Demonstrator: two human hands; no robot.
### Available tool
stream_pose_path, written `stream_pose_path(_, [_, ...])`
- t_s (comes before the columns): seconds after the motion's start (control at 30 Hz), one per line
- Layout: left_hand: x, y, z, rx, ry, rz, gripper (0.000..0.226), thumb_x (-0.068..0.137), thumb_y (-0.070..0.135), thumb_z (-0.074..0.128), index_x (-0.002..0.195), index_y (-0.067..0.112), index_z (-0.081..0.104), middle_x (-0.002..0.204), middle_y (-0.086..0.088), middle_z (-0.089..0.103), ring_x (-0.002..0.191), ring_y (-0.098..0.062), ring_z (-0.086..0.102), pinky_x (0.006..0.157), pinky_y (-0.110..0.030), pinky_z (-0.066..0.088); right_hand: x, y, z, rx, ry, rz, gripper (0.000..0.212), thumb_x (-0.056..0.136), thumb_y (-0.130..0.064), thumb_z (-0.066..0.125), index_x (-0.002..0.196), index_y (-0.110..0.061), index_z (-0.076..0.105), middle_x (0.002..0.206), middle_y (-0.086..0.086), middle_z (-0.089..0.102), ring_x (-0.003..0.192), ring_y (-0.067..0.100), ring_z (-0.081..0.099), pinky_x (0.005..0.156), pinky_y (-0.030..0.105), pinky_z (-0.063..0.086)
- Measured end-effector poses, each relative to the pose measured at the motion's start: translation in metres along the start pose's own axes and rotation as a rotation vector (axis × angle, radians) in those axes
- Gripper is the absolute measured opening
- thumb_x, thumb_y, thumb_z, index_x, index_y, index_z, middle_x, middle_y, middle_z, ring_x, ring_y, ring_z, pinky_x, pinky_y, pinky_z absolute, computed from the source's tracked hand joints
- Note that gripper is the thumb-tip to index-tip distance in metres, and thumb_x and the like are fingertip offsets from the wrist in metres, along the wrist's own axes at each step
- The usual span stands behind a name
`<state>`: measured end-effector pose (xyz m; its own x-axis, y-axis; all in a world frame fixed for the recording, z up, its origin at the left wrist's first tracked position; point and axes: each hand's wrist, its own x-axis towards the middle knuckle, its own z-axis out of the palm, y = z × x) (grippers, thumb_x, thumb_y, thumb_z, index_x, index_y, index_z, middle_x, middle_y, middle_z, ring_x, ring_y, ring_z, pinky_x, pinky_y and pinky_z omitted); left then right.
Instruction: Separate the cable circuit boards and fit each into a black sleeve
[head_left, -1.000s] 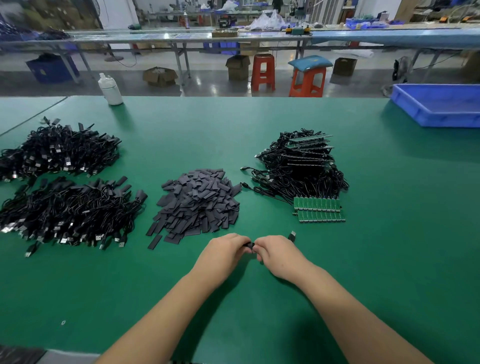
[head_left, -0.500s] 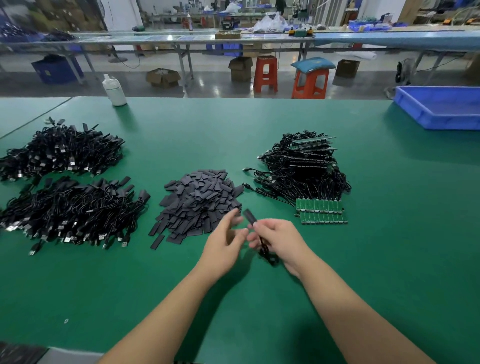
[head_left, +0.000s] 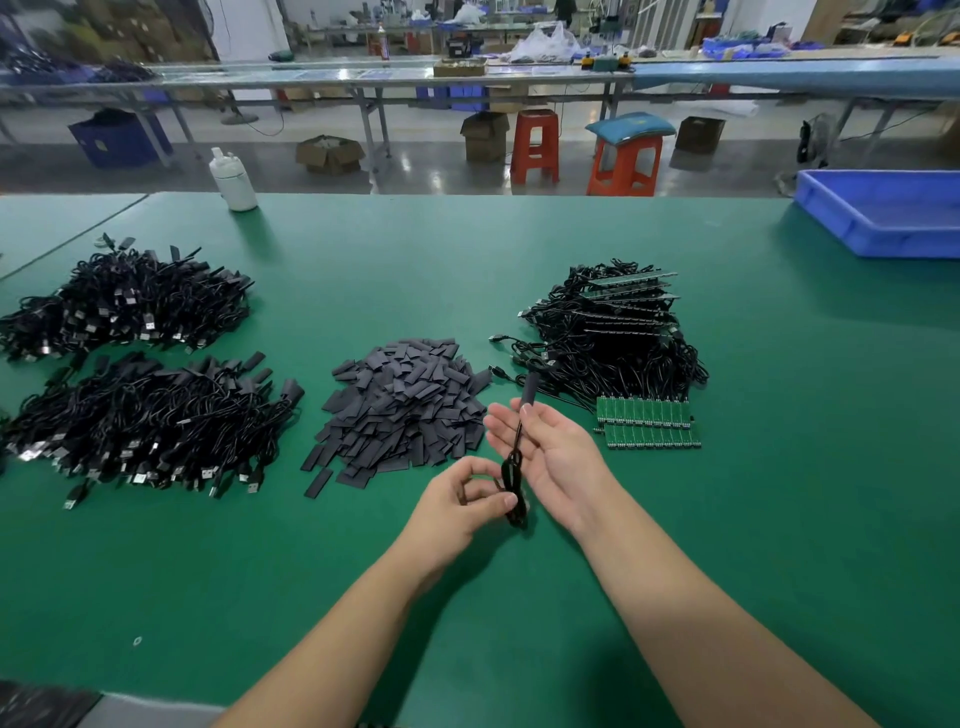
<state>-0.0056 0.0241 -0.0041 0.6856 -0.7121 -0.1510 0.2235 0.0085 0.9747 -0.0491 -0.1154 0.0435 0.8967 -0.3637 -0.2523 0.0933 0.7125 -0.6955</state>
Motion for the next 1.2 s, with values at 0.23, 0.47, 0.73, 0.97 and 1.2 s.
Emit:
stream_pose_path(0.23, [0.001, 0.014, -0.017, 0.216, 0.067, 0.027, 0.025, 0.089, 0.002, 0.068, 0.110, 0.015, 0.065, 0.078, -0.007, 0.070, 0.078, -0.021, 0.068, 0.079, -0.028, 0.054, 0.004, -0.006, -0.014, -0.648, 0.086, -0.035, 0.019, 0.104, -0.019, 0.049, 0.102, -0.015, 0.068, 0.111, 0.008, 0.074, 0.096, 0.014, 0.071, 0.090, 0.027, 0.056])
stream_pose_path(0.47, [0.019, 0.062, -0.095, 0.889, 0.365, 0.126, 0.030, 0.088, 0.016, 0.071, 0.108, 0.037, 0.065, 0.087, 0.011, 0.071, 0.074, -0.004, 0.066, 0.058, -0.017, 0.053, 0.017, -0.035, -0.059, -1.829, 0.217, -0.246, 0.030, 0.101, -0.025, 0.049, 0.125, -0.019, 0.066, 0.124, -0.001, 0.068, 0.106, 0.018, 0.062, 0.094, 0.034, 0.050])
stream_pose_path(0.73, [0.021, 0.091, -0.233, 1.528, 0.861, -0.063, 0.035, 0.094, 0.019, 0.061, 0.128, 0.021, 0.061, 0.095, -0.013, 0.073, 0.074, -0.032, 0.062, 0.055, -0.033, 0.049, 0.038, -0.079, -0.123, -2.258, 0.290, -0.050, 0.070, 0.100, -0.033, 0.051, 0.157, -0.019, 0.014, 0.165, 0.010, 0.013, 0.151, 0.032, 0.010, 0.121, 0.048, 0.020])
stream_pose_path(0.97, [0.015, 0.062, -0.270, 1.408, 0.880, -0.353, 0.028, 0.097, 0.026, 0.058, 0.124, 0.021, 0.067, 0.116, -0.016, 0.062, 0.087, -0.034, 0.062, 0.068, -0.040, 0.054, 0.047, -0.088, -0.143, -2.340, 0.223, 0.029, 0.088, 0.095, -0.047, 0.057, 0.158, -0.022, 0.002, 0.164, 0.012, 0.013, 0.152, 0.034, 0.006, 0.123, 0.050, 0.014])
stream_pose_path(1.2, [0.017, 0.054, -0.254, 1.439, 0.953, -0.153, 0.036, 0.095, 0.028, 0.060, 0.129, 0.017, 0.060, 0.114, -0.013, 0.043, 0.078, -0.034, 0.053, 0.064, -0.041, 0.048, 0.053, -0.087, -0.146, -2.375, 0.258, -0.041, 0.097, 0.085, -0.052, 0.068, 0.157, -0.022, 0.010, 0.147, 0.016, 0.033, 0.137, 0.034, 0.031, 0.116, 0.048, 0.026])
